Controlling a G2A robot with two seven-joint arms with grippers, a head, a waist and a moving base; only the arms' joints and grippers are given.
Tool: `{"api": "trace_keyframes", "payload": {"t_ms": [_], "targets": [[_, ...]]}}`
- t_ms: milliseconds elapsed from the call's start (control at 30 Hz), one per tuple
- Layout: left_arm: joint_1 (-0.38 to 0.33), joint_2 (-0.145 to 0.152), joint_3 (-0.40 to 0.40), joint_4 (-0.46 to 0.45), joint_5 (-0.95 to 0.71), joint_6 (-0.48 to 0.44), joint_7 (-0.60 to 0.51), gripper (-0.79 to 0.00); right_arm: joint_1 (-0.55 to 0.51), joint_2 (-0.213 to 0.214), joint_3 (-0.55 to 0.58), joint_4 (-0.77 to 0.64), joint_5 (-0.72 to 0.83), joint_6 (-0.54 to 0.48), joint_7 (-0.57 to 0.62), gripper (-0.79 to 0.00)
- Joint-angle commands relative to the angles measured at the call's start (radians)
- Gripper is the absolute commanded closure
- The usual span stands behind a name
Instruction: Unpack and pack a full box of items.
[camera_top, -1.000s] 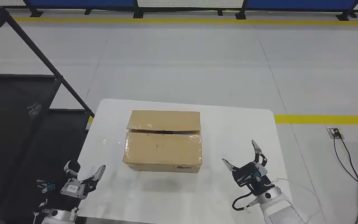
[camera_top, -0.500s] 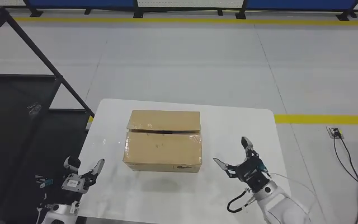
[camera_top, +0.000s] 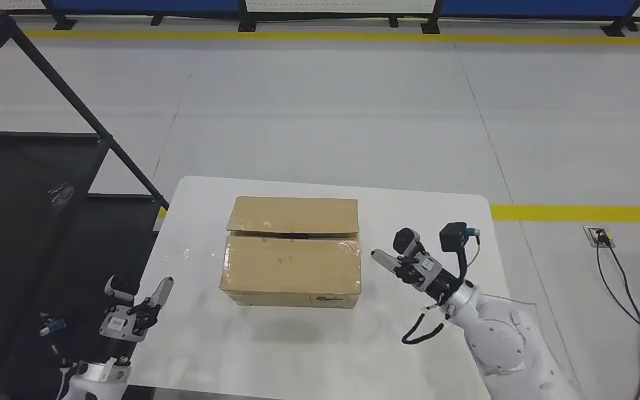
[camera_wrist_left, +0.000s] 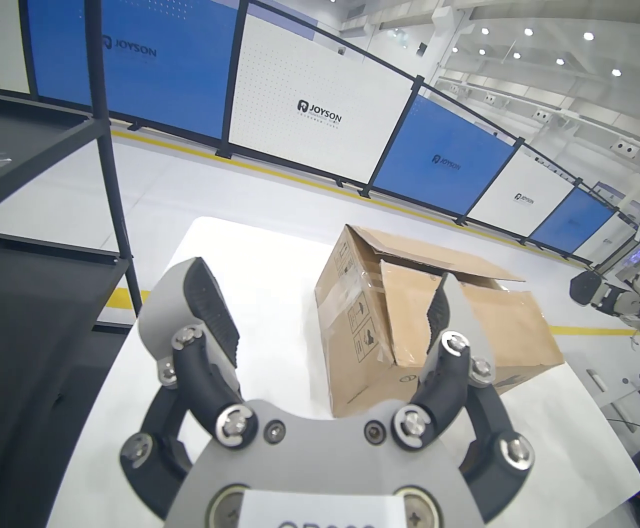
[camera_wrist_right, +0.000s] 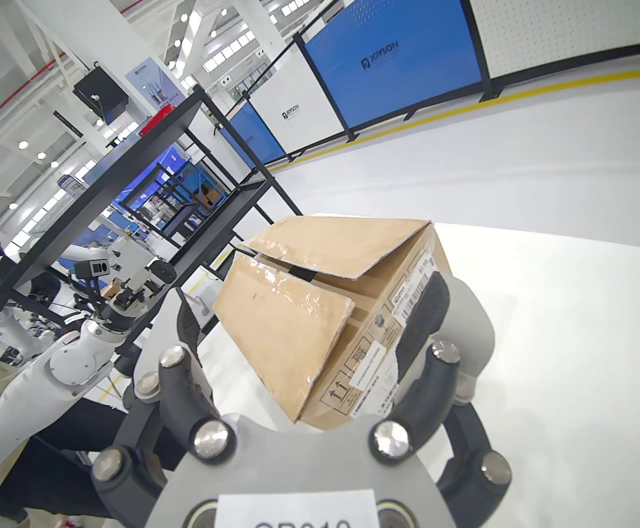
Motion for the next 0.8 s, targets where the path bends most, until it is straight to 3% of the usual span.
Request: {"api": "trace_keyframes", "payload": {"t_ms": [0, 267, 467, 767], "targets": [[0.004, 0.000, -0.003, -0.001, 0.006, -0.008, 0.003, -0.785, -0.001, 0.000, 0.000, -0.001, -0.004, 0.000, -0.009, -0.785], [0.004, 0.000, -0.003, -0.001, 0.006, -0.008, 0.003, -0.785, -0.006, 0.001, 0.000, -0.014, -0.055, 0.007, -0.024, -0.785], [-0.009, -0.001, 0.002, 0.007, 0.000, 0.004, -0.014, -0.785, 0.067, -0.012, -0.048, 0.106, 0.091, -0.022, -0.005, -0.785], [-0.049, -0.003, 0.011, 0.053, -0.021, 0.011, -0.034, -0.785, 0.209, -0.020, -0.095, 0.291, 0.317, -0.077, 0.209, -0.770]]}}
